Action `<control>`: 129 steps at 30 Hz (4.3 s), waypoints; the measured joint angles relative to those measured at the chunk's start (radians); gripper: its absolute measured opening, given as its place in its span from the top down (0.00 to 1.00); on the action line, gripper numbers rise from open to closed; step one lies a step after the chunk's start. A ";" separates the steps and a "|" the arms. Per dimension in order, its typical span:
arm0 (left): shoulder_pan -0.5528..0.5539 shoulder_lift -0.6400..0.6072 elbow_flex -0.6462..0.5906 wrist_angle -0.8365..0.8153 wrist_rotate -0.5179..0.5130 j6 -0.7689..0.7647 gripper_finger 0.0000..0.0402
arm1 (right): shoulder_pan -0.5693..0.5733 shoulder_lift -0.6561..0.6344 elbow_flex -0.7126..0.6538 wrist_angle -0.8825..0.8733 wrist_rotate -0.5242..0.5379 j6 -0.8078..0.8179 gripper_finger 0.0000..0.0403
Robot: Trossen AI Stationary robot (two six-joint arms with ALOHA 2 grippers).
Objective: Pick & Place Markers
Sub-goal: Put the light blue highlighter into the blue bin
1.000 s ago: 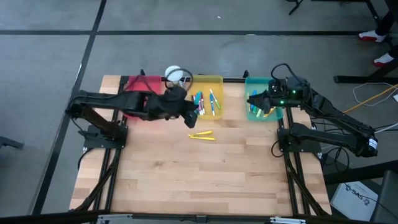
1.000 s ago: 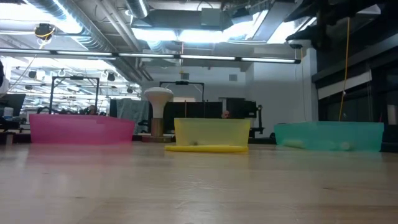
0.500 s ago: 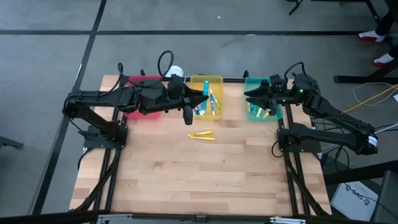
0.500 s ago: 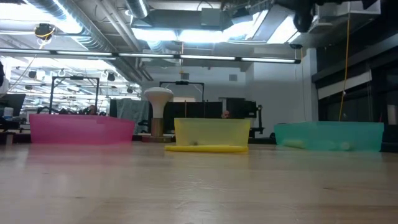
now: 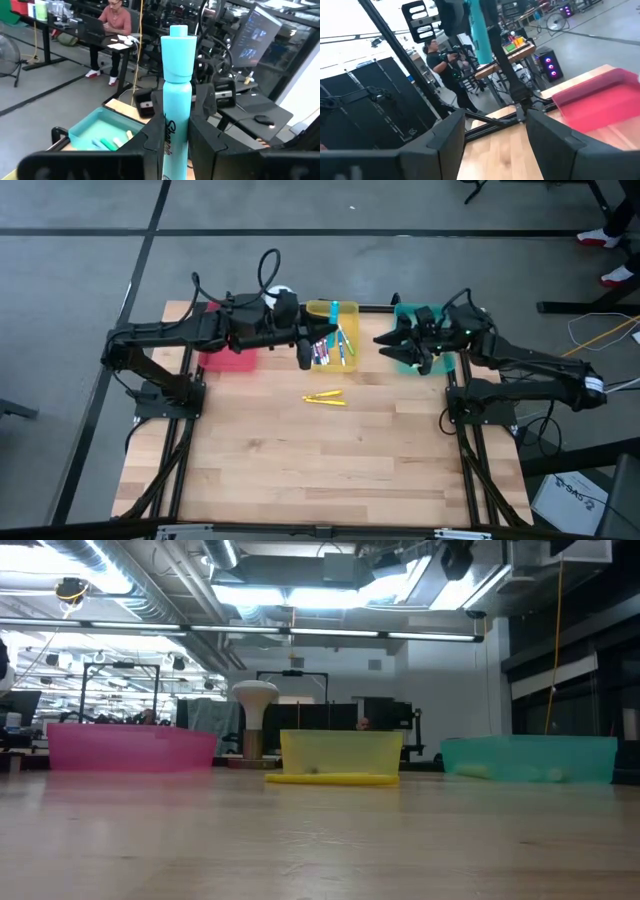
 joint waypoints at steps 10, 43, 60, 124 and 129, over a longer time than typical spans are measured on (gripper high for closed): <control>0.005 0.001 -0.032 0.067 0.068 0.006 0.87 | 0.095 0.105 0.000 0.201 0.094 -0.006 0.49; 0.005 0.001 -0.032 0.074 0.128 0.016 0.87 | 0.182 0.453 0.410 0.097 0.094 -0.136 0.49; 0.005 0.001 -0.032 0.073 0.128 0.016 0.87 | 0.183 0.495 0.411 0.127 0.094 -0.107 0.73; 0.040 -0.089 -0.031 -0.496 -0.139 0.070 0.48 | -0.024 0.297 0.410 -0.663 0.358 -0.226 0.83; 0.105 -0.069 -0.031 -0.525 -0.089 0.073 0.49 | -0.108 0.298 0.410 -0.771 0.405 -0.240 0.83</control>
